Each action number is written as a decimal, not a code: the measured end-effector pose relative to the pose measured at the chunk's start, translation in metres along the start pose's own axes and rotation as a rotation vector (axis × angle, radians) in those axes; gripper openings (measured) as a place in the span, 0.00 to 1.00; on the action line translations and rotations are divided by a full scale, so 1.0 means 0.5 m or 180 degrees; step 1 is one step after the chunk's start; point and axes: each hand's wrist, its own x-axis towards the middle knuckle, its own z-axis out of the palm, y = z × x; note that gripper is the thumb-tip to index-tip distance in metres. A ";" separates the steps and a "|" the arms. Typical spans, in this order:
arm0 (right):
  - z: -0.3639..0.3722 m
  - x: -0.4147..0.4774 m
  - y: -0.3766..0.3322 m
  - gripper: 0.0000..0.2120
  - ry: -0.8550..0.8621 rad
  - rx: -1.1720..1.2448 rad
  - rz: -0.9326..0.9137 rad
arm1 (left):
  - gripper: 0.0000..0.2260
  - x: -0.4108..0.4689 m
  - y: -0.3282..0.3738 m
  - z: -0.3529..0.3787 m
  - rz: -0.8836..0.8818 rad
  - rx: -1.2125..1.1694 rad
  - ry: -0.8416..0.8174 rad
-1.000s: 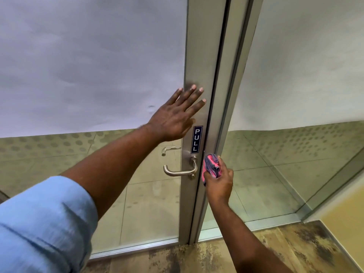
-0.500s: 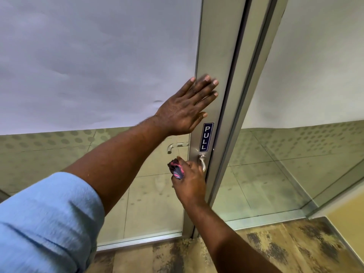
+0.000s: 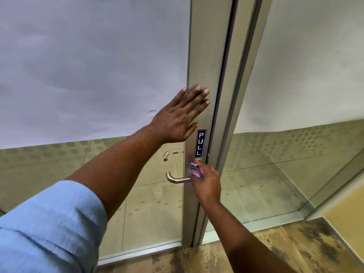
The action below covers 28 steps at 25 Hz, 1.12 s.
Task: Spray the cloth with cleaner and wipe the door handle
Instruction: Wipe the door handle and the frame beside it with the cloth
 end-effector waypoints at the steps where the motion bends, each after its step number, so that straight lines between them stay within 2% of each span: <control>1: -0.017 0.009 0.002 0.26 0.0047 0.0406 0.0252 | 0.32 -0.001 0.001 -0.004 -0.0006 -0.0003 -0.0042; 4: -0.067 0.017 -0.010 0.26 0.0362 0.1369 0.0748 | 0.34 -0.003 0.004 -0.020 -0.0007 -0.0034 -0.0256; 7: -0.110 0.013 -0.033 0.18 0.0433 0.1877 0.0824 | 0.36 -0.003 0.014 -0.044 -0.0115 -0.0237 -0.0428; 9: -0.144 0.001 -0.058 0.14 0.0375 0.2392 0.0830 | 0.36 -0.012 0.045 -0.064 -0.0349 -0.0698 -0.0499; 11: -0.180 -0.018 -0.079 0.11 0.0287 0.2708 0.0800 | 0.35 -0.028 0.091 -0.086 -0.0842 -0.1971 -0.0664; 13: -0.213 -0.043 -0.088 0.12 0.0122 0.2784 0.0740 | 0.32 -0.050 0.142 -0.107 -0.1460 -0.3869 -0.0975; 14: -0.226 -0.053 -0.088 0.13 0.0034 0.2801 0.0694 | 0.31 -0.059 0.165 -0.113 -0.1646 -0.4572 -0.1129; 18: -0.275 -0.092 -0.077 0.14 -0.0105 0.2990 0.0567 | 0.29 -0.087 0.239 -0.136 -0.1960 -0.6028 -0.1717; 20: -0.299 -0.115 -0.065 0.15 -0.0060 0.3112 0.0587 | 0.25 -0.093 0.268 -0.146 -0.1935 -0.6278 -0.1735; 23: -0.343 -0.151 -0.043 0.13 0.0061 0.3054 0.0614 | 0.21 -0.096 0.310 -0.170 -0.1882 -0.6225 -0.1682; 26: -0.396 -0.188 -0.031 0.16 0.0278 0.2926 0.0613 | 0.21 -0.093 0.356 -0.202 -0.1943 -0.6206 -0.1663; 28: -0.438 -0.214 -0.023 0.15 0.0429 0.2875 0.0595 | 0.22 -0.088 0.394 -0.235 -0.1869 -0.6100 -0.1730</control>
